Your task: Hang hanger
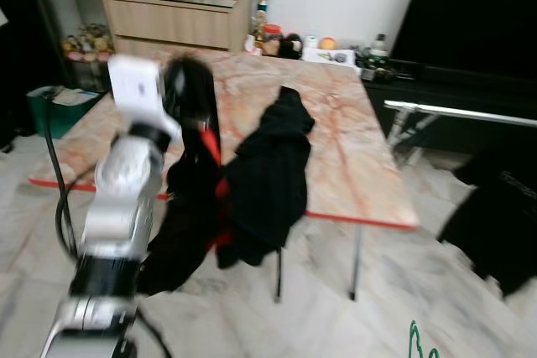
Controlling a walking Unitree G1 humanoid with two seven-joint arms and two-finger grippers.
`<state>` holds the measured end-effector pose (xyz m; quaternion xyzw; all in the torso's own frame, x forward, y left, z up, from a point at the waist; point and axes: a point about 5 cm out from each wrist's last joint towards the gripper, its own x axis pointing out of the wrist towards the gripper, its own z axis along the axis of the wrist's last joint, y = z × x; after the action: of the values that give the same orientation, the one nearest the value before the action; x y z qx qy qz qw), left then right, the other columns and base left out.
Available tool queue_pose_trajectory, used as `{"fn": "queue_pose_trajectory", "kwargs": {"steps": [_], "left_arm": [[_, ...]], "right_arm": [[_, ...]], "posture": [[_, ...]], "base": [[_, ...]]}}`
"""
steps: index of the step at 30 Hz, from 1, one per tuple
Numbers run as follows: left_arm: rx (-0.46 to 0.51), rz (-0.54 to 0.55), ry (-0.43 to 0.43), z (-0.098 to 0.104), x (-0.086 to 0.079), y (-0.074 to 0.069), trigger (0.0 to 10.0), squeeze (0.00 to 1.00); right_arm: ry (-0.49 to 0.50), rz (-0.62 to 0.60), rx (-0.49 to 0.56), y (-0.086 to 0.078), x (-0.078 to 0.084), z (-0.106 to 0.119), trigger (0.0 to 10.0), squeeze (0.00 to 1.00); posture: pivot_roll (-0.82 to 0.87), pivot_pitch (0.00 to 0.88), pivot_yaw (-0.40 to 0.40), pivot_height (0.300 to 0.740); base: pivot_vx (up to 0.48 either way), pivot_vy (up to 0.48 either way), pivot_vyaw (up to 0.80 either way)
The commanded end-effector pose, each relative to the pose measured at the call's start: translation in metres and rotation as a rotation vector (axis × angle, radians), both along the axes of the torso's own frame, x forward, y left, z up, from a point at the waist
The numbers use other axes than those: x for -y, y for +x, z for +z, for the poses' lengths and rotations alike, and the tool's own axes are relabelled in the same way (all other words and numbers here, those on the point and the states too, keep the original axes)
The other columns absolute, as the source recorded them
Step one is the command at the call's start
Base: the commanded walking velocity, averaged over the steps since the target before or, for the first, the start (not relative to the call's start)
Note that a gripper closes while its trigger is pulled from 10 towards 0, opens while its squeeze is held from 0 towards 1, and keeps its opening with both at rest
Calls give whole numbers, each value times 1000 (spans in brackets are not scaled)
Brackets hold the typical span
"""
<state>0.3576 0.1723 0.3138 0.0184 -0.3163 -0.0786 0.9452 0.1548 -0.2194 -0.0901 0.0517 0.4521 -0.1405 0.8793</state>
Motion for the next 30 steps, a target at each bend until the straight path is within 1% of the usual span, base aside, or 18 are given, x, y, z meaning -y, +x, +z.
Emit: {"fn": "queue_pose_trajectory", "kwargs": {"steps": [1, 2, 6, 11, 15, 16, 17, 18, 19, 20, 22, 23, 24, 25, 26, 27, 29, 30], "left_arm": [[16, -36, 6, 8, 13, 4, 10000, 0], [39, -67, -11, 22, 20, 10, 10000, 0], [62, -106, 6, 40, 32, 19, 10000, 0], [63, -112, 2, 50, 36, 27, 10000, 0], [60, -108, -11, 52, 37, 30, 10000, 0], [44, -116, -19, 50, 37, 31, 10000, 0], [1, -146, -9, 43, 41, 34, 10000, 0], [-45, -171, 52, 25, 47, 35, 10000, 0], [-68, -186, 72, 15, 50, 34, 10000, 0], [-68, -186, 72, 15, 50, 34, 10000, 0], [-167, -245, 95, -25, 57, 31, 10000, 0], [-167, -245, 95, -25, 57, 31, 10000, 0], [-239, -267, 107, -58, 62, 23, 10000, 0], [-310, -275, 116, -83, 66, 15, 10000, 0], [-322, -276, 117, -87, 66, 14, 10000, 0], [-353, -275, 127, -100, 66, 10, 10000, 0], [-397, -274, 138, -117, 65, 3, 10000, 0], [-458, -262, 168, -138, 61, -6, 10000, 1000]], "right_arm": [[-26, -17, -14, -6, 11, 0, 10000, 0], [-25, -19, -12, -6, 11, 0, 10000, 0], [-25, -24, -11, -6, 10, 0, 10000, 0], [-23, -25, -10, -5, 11, 0, 10000, 0], [-24, -16, -12, -5, 11, 0, 10000, 0], [-24, -15, -13, -5, 11, 0, 10000, 0], [-23, -14, -13, -5, 11, 0, 10000, 0], [-24, -12, -13, -5, 11, 0, 10000, 0], [-24, -12, -13, -5, 11, 0, 10000, 0], [-24, -12, -13, -5, 11, 0, 10000, 0], [-24, -12, -13, -6, 12, 0, 10000, 0], [-24, -12, -13, -6, 12, 0, 10000, 0], [-25, -6, -17, -7, 12, 0, 10000, 0], [-25, -5, -20, -8, 12, 0, 10000, 0], [-25, -5, -20, -8, 12, 0, 10000, 0], [-26, -3, -21, -8, 12, 0, 10000, 0], [-26, 0, -23, -8, 12, -1, 10000, 0], [-28, 4, -25, -9, 13, -1, 10000, 0]], "posture": [[235, 0, -71, 740], [235, 0, -69, 740], [229, 0, -59, 740], [235, 0, -60, 740], [236, 0, -61, 740], [236, 0, -62, 740], [236, 0, -62, 740], [232, 0, -60, 740], [230, 0, -59, 740], [230, 0, -59, 740], [230, 0, -58, 740], [230, 0, -58, 740], [229, 0, -61, 740], [230, 0, -62, 740], [230, 0, -62, 740], [230, 0, -62, 740], [228, 0, -62, 740], [230, 0, -62, 740]], "base": [[480, 0, 0], [480, 0, 0], [480, 0, 0], [480, 0, 0], [480, 0, 0], [480, 0, 0], [480, 0, 0], [0, 0, 0], [0, 0, 0], [0, 0, 0], [0, 0, 0], [0, 0, 0], [0, 0, 0], [0, 0, 0], [0, 0, 0], [0, 0, 0], [0, 0, 0], [0, 0, 0]]}}
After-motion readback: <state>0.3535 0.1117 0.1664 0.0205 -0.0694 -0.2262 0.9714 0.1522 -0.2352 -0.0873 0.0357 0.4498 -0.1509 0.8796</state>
